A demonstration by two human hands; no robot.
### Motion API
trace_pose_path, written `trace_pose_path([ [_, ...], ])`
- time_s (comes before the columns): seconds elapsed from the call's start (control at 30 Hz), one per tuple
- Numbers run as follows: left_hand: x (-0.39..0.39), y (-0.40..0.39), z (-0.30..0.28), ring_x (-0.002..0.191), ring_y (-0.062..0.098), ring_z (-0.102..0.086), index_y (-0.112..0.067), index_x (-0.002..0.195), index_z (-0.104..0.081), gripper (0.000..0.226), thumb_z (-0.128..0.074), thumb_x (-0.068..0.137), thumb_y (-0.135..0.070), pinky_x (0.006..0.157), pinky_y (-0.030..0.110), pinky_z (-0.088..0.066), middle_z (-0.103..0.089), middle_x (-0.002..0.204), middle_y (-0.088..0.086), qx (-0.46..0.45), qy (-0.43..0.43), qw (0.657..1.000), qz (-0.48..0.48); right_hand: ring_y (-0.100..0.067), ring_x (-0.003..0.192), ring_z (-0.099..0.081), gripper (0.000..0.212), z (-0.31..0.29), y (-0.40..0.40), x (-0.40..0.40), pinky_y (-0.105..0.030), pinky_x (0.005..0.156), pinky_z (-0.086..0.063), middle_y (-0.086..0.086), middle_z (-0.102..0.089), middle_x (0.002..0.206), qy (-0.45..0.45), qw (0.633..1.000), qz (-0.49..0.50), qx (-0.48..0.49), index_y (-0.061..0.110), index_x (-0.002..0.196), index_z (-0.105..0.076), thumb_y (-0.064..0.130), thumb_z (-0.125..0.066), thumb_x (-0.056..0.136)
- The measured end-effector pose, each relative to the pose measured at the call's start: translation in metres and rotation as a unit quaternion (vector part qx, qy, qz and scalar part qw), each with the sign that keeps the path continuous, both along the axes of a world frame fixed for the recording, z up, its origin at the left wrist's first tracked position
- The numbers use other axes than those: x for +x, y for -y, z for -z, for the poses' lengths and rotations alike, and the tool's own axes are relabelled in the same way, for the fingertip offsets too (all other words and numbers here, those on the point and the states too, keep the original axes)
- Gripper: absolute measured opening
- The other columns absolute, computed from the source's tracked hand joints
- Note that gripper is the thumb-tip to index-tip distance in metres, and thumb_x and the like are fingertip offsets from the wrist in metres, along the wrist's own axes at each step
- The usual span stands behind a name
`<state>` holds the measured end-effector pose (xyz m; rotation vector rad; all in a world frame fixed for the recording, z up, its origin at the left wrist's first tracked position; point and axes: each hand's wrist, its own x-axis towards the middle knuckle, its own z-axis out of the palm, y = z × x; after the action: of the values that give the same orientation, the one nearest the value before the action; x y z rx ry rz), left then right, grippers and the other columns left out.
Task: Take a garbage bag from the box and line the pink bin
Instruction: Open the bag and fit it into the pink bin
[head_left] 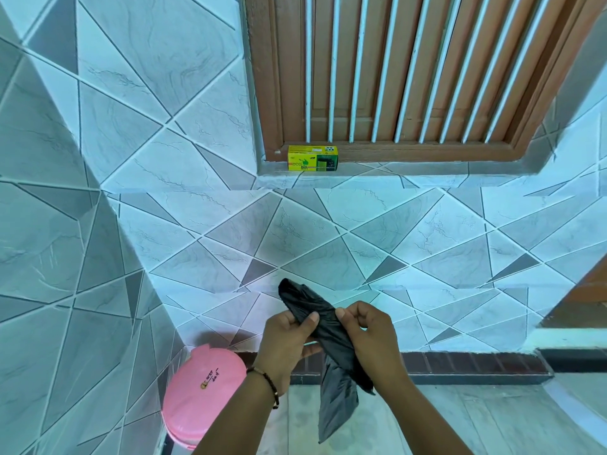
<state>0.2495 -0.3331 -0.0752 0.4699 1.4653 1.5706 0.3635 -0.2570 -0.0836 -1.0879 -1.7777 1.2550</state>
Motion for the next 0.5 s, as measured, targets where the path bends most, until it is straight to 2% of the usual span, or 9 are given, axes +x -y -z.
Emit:
trace_pose_path([
  [0.1, -0.003, -0.0003, 0.0016, 0.065, 0.018, -0.068, -0.001, 0.088, -0.068, 0.012, -0.062, 0.085, -0.011, 0.056, 0.023, -0.056, -0.073, 0.078, 0.011, 0.006, 0.003, 1.0, -0.02, -0.004, 0.049, -0.047, 0.028, -0.0019, -0.0029, 0.0032, -0.014, 0.051, -0.038, -0.002, -0.059, 0.058, -0.012, 1.0, 0.026, 0.002, 0.011, 0.062, -0.056, 0.025, -0.063, 0.086],
  [0.2, -0.001, -0.0009, 0.002, 0.052, 0.013, -0.057, -0.002, 0.083, -0.069, 0.017, -0.068, 0.08, -0.019, 0.051, 0.022, -0.052, -0.069, 0.064, 0.007, -0.003, -0.032, 0.999, -0.024, -0.003, 0.048, -0.043, 0.028, -0.004, -0.0047, 0.0062, -0.015, 0.051, -0.037, -0.002, -0.055, 0.058, -0.034, 0.998, 0.043, -0.007, 0.009, 0.064, -0.056, 0.024, -0.064, 0.086],
  [0.3, 0.0008, -0.0022, 0.0009, 0.043, 0.009, -0.05, -0.004, 0.073, -0.068, 0.019, -0.068, 0.08, -0.022, 0.048, 0.02, -0.046, -0.064, 0.052, 0.001, 0.0, -0.045, 0.998, -0.036, -0.001, 0.054, -0.05, 0.024, -0.0051, -0.0022, 0.0078, -0.018, 0.058, -0.041, 0.001, -0.058, 0.063, -0.018, 1.0, 0.0, -0.02, 0.012, 0.07, -0.06, 0.029, -0.064, 0.085],
  [0.4, -0.0015, -0.0024, 0.0015, 0.065, 0.015, -0.067, 0.0, 0.087, -0.068, 0.02, -0.059, 0.088, -0.018, 0.061, 0.024, -0.056, -0.072, 0.074, 0.008, 0.015, -0.02, 1.0, -0.012, -0.004, 0.068, -0.06, 0.015, -0.0018, 0.0009, 0.0072, -0.021, 0.069, -0.046, 0.004, -0.065, 0.071, 0.021, 0.998, -0.061, -0.024, 0.021, 0.073, -0.065, 0.031, -0.066, 0.083],
  [0.5, -0.0039, -0.002, 0.0018, 0.08, 0.021, -0.071, 0.001, 0.096, -0.067, 0.018, -0.055, 0.09, -0.01, 0.072, 0.028, -0.059, -0.073, 0.089, 0.013, 0.026, -0.018, 0.999, 0.002, -0.001, 0.063, -0.057, 0.016, 0.001, 0.0003, 0.0057, -0.022, 0.067, -0.046, 0.014, -0.064, 0.067, 0.045, 0.997, -0.059, -0.019, 0.023, 0.069, -0.066, 0.032, -0.066, 0.082],
])
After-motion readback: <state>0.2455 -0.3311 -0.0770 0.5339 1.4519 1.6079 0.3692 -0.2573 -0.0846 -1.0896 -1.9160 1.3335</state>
